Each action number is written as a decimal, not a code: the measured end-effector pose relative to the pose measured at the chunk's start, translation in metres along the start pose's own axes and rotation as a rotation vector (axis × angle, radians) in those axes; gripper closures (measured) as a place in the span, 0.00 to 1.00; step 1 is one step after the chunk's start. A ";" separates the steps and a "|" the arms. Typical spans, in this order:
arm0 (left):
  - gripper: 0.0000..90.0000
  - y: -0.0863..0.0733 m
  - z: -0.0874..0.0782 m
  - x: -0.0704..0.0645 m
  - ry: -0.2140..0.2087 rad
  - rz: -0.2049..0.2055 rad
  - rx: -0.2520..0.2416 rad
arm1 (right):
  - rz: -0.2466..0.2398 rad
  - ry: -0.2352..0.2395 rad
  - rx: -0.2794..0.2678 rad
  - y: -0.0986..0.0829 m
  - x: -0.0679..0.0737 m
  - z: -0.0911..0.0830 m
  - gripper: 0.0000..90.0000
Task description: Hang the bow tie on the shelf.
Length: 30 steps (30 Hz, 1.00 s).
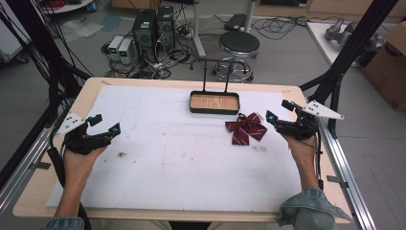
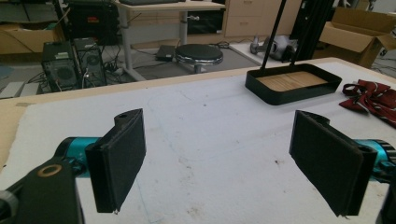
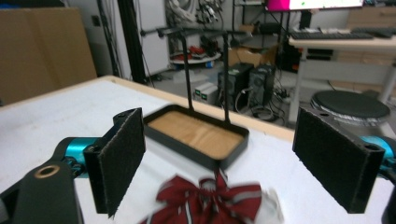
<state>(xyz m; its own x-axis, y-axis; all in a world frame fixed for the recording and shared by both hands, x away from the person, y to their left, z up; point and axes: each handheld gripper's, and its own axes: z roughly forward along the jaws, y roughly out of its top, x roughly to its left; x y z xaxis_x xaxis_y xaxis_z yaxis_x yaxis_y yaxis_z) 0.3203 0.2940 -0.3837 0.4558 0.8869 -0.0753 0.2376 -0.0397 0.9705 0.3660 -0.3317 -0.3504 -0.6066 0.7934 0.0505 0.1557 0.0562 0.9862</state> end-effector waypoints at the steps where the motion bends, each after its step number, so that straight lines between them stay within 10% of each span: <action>1: 0.21 0.000 0.000 0.000 0.000 0.000 -0.001 | -0.006 0.007 0.000 0.001 0.000 0.004 0.19; 30: 0.21 -0.002 0.003 0.000 -0.013 -0.003 0.004 | -0.088 0.082 0.400 -0.070 -0.014 0.110 0.46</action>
<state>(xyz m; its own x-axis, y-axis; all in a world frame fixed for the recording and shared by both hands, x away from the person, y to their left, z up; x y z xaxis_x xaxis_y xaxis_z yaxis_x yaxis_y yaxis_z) 0.3222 0.2929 -0.3859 0.4662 0.8810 -0.0807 0.2424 -0.0394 0.9694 0.4498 -0.2802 -0.4378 -0.6889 0.7248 -0.0032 0.3812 0.3661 0.8489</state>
